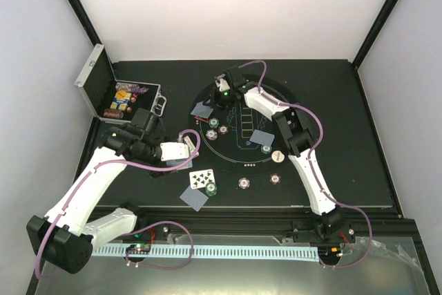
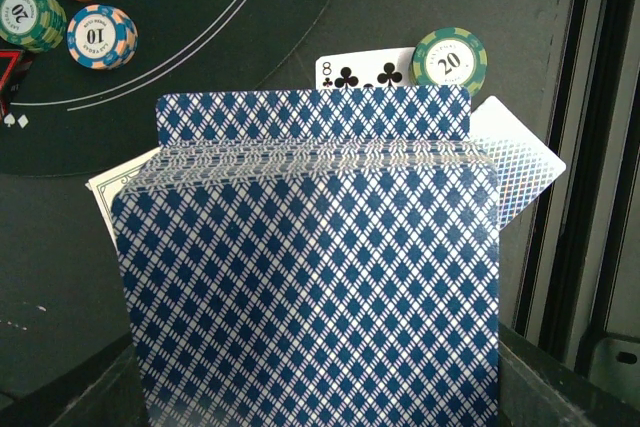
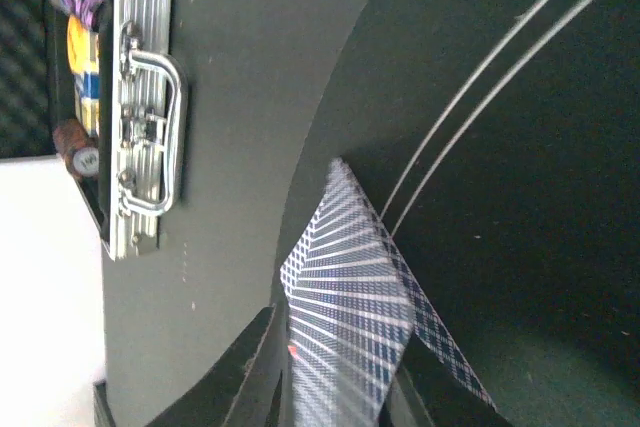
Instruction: Distribute texas hold em gaming equipment
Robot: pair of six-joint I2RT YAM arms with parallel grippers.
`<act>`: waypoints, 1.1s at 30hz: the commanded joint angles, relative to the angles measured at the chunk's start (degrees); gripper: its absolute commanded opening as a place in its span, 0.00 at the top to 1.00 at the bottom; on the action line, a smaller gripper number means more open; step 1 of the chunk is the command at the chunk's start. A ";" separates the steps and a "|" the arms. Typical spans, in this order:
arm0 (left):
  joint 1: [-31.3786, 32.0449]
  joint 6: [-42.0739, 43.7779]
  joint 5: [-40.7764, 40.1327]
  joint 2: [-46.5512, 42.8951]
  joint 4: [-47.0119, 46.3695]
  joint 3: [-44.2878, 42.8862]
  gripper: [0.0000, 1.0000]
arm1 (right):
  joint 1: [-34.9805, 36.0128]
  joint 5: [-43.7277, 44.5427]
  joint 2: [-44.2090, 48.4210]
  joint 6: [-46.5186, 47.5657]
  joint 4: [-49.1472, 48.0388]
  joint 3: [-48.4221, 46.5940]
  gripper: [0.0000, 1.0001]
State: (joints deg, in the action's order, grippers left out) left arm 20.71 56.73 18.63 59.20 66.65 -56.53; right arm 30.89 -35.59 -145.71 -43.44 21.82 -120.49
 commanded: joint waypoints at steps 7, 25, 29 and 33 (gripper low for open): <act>-0.14 -0.12 1.10 -1.05 1.20 -0.47 0.98 | -1.98 5.26 7.39 4.93 6.11 2.49 0.62; -0.06 -0.97 2.92 0.59 0.13 -1.53 0.99 | 5.39 -2.36 48.35 -6.71 -24.88 56.85 0.24; -0.06 -1.07 3.66 1.33 0.51 -2.34 0.98 | 11.44 -0.81 55.88 -11.75 -33.85 67.44 0.19; -0.06 -1.18 3.52 1.65 0.54 -2.66 0.98 | 17.87 1.29 58.52 -14.70 -38.11 70.92 0.16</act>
State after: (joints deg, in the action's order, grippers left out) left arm 20.71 56.27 20.23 60.55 66.61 -56.62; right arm 44.21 -36.12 -90.26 -53.06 -5.54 -51.79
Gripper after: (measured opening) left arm 0.678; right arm 0.826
